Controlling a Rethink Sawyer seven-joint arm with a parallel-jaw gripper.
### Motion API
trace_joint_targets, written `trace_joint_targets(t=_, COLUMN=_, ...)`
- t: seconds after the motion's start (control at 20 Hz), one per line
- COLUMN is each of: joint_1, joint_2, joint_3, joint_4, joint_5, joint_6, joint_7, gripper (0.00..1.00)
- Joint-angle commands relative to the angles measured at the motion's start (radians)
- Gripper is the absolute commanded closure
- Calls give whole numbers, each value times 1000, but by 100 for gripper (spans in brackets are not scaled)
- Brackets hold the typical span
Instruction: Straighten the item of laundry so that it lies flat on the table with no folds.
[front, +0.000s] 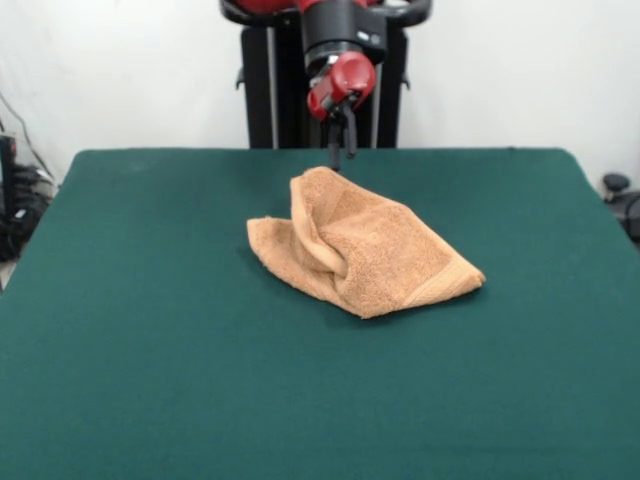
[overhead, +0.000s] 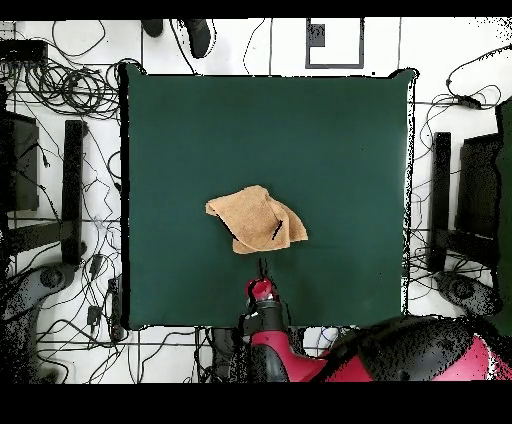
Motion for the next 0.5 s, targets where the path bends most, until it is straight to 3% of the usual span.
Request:
trace_joint_targets(t=0.05, joint_1=-10, joint_2=29, joint_3=120, joint_4=-206, joint_5=-12, joint_6=52, joint_7=200, gripper=0)
trace_joint_targets(t=0.5, joint_1=-25, joint_2=27, joint_3=135, joint_4=-222, joint_5=-35, joint_6=64, joint_7=183, gripper=0)
